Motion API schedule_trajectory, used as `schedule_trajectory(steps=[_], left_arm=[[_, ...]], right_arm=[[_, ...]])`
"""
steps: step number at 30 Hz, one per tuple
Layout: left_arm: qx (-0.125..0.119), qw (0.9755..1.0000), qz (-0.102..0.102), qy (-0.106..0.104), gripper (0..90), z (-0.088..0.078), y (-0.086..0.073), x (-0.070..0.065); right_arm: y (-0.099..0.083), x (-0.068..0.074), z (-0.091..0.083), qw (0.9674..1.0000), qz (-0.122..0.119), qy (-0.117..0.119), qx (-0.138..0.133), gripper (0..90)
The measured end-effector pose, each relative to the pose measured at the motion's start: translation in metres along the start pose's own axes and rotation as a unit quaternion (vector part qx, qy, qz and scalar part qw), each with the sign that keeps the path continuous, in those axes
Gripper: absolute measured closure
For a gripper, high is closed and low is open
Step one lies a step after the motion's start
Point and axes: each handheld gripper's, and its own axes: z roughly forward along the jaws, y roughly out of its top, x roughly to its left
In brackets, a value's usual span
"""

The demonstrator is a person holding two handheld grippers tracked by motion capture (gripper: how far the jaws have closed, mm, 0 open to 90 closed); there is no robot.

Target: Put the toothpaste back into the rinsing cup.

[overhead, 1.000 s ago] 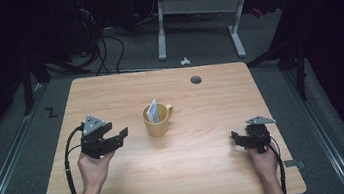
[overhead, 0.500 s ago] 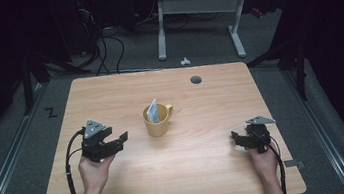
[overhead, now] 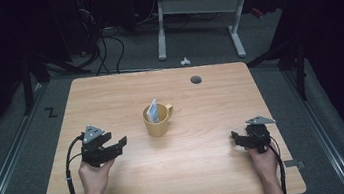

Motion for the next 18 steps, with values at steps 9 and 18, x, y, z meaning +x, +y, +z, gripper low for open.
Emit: schedule_trajectory(steps=[9,18], left_arm=[[0.008,0.9999,-0.009,0.001,36.4,0.003,-0.009,0.001],[0.013,0.9997,-0.019,0.001,36.3,0.007,-0.016,0.002]], right_arm=[[0.000,0.000,0.000,1.0000,0.000,0.000,0.000,28.1],[0.000,0.000,0.000,1.0000,0.000,0.000,0.000,28.1]])
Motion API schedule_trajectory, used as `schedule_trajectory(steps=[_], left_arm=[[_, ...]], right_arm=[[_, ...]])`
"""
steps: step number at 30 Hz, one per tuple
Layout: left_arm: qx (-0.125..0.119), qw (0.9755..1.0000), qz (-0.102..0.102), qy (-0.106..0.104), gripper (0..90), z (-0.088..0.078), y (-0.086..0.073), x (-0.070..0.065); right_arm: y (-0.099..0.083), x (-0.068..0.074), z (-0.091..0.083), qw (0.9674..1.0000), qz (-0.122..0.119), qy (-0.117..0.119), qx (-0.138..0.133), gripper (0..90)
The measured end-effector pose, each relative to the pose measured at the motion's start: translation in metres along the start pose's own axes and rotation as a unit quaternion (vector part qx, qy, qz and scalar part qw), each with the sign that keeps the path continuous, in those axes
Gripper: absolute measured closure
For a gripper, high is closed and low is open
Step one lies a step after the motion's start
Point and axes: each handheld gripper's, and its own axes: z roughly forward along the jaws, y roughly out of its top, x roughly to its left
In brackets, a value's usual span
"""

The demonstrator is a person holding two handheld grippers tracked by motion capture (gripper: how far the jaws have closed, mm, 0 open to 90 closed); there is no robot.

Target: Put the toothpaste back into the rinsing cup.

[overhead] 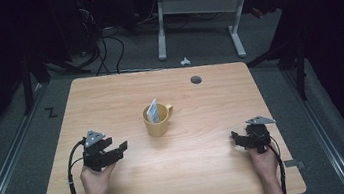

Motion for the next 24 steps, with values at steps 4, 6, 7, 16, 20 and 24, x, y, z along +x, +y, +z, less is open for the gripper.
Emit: schedule_trajectory(steps=[4,6,7,16,20,24], left_arm=[[0.006,1.0000,-0.002,0.001,36.2,0.004,-0.004,-0.001],[0.012,0.9999,-0.005,0.000,36.2,0.007,-0.007,-0.001],[0.012,0.9999,-0.005,0.000,36.2,0.007,-0.007,-0.001],[0.024,0.9997,-0.004,0.000,36.1,0.012,-0.017,-0.004],[0.026,0.9996,-0.006,0.003,36.2,0.016,-0.019,-0.004],[0.035,0.9993,-0.003,0.011,36.1,0.020,-0.023,-0.003]], right_arm=[[0.000,0.000,0.000,1.0000,0.000,0.000,0.000,28.1],[0.000,0.000,0.000,1.0000,0.000,0.000,0.000,28.1],[0.000,0.000,0.000,1.0000,0.000,0.000,0.000,28.1],[0.000,0.000,0.000,1.0000,0.000,0.000,0.000,28.1],[0.000,0.000,0.000,1.0000,0.000,0.000,0.000,28.1],[0.000,0.000,0.000,1.0000,0.000,0.000,-0.001,28.1]])
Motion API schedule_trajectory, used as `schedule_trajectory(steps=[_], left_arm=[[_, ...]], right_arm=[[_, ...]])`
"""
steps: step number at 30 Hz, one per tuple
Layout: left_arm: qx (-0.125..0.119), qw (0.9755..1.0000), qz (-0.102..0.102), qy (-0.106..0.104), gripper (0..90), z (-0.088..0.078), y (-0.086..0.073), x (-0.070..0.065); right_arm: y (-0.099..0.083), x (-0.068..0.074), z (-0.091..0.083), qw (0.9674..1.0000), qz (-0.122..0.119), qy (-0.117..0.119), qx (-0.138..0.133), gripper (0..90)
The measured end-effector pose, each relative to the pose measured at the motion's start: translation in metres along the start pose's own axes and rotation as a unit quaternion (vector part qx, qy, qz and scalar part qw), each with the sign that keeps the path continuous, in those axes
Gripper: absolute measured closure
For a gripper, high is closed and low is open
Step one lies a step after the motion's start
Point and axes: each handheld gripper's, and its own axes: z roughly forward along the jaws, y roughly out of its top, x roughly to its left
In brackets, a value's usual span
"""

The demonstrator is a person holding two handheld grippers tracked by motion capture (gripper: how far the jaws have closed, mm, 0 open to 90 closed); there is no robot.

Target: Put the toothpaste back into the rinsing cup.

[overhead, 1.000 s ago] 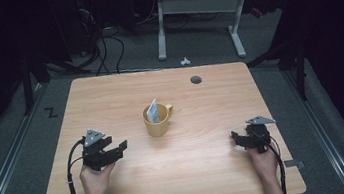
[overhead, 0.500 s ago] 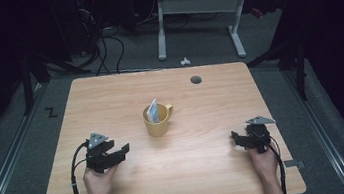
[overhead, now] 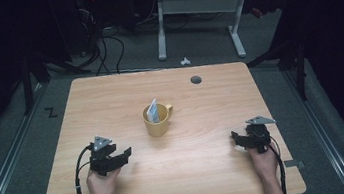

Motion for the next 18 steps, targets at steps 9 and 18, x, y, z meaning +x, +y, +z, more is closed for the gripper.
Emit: schedule_trajectory(steps=[9,18], left_arm=[[0.012,0.9998,-0.004,0.013,36.2,0.009,-0.008,0.002],[0.020,0.9992,0.005,0.034,36.3,0.017,-0.011,0.003]], right_arm=[[0.000,0.000,0.000,1.0000,0.001,0.000,0.001,28.1],[0.000,0.000,0.000,1.0000,0.001,0.000,0.001,28.1]])
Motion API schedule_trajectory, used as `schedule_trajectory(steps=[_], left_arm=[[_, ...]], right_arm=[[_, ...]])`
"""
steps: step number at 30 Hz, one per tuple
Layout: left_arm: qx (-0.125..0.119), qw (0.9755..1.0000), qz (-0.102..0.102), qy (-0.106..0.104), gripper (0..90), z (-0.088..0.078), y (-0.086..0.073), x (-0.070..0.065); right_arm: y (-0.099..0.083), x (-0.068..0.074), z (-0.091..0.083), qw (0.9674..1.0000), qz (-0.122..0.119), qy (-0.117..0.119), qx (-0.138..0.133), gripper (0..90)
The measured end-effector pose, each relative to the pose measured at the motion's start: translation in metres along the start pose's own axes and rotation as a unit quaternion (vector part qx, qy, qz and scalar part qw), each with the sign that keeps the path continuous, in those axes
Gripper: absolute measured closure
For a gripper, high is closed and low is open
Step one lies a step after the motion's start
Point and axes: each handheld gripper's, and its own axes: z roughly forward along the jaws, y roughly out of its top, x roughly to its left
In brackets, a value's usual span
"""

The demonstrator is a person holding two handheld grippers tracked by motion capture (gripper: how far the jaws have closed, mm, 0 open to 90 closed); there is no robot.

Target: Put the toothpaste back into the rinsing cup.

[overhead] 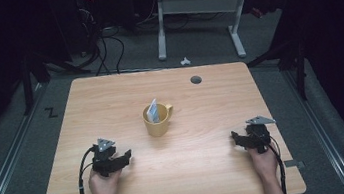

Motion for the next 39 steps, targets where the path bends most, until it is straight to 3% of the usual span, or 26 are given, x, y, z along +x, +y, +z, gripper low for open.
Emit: schedule_trajectory(steps=[20,39], left_arm=[[0.000,0.9983,0.030,0.051,36.5,0.009,-0.001,-0.001],[-0.010,0.9981,0.022,0.057,33.9,0.011,-0.003,0.001]], right_arm=[[0.000,0.000,0.000,1.0000,0.000,0.000,-0.001,28.1],[0.000,0.000,0.000,1.0000,0.000,0.000,0.000,28.1]])
